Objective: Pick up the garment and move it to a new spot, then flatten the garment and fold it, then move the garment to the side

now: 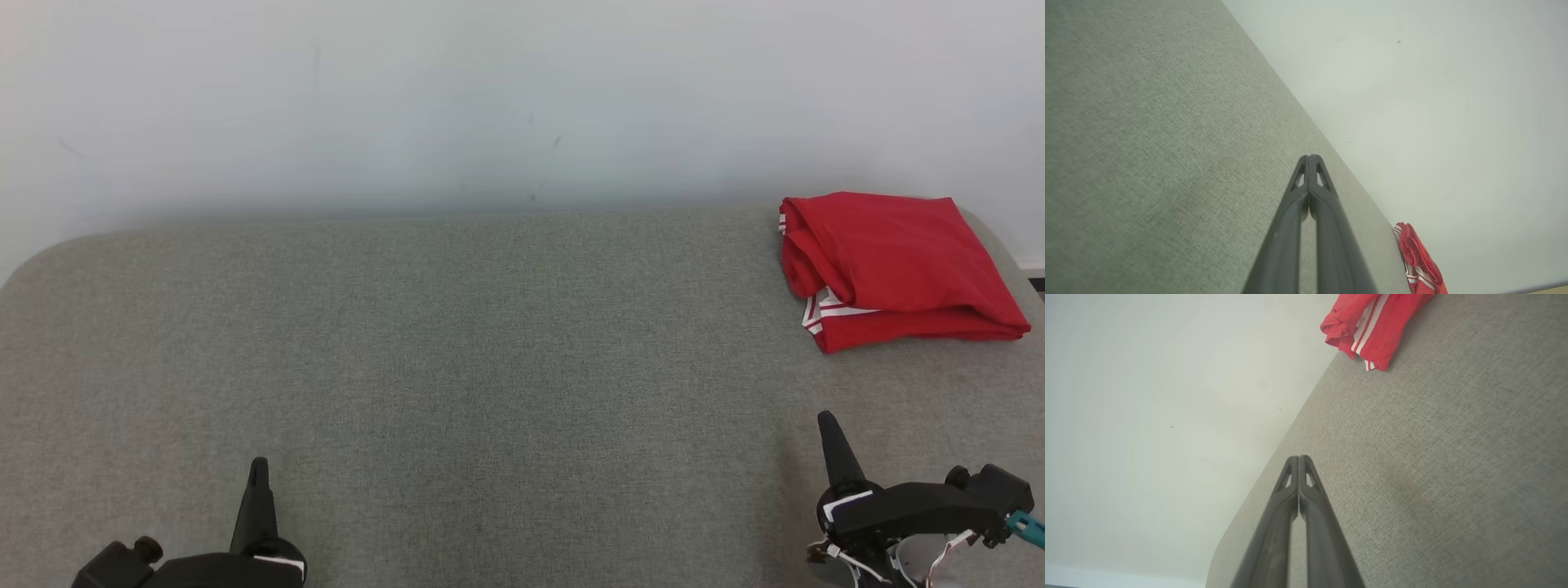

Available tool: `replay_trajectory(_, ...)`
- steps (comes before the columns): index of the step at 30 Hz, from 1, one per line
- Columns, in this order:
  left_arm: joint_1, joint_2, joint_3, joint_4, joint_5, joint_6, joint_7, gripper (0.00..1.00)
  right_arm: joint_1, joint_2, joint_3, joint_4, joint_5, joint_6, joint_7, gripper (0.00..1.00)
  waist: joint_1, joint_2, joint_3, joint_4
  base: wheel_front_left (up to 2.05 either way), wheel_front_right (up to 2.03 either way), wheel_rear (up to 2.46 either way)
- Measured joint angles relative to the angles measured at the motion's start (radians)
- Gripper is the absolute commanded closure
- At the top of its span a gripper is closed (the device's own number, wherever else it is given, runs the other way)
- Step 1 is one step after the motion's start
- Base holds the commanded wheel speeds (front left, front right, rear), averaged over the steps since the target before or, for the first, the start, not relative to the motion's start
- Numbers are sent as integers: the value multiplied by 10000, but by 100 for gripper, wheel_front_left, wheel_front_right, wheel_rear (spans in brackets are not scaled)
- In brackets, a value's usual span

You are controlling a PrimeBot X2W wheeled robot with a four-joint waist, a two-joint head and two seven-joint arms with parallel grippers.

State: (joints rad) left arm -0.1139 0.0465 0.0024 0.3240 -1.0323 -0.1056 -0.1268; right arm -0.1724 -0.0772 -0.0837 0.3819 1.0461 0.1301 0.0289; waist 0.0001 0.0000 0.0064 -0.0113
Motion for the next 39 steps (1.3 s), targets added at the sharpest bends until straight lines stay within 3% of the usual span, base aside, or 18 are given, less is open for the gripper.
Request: replay_trajectory(39, -1161, 8, -176, 625, -3854, -153, 564, 100, -992, -40, -1014, 606, 3427, -2, 1336, 100, -1, 0, 36, 67, 0, 0, 0)
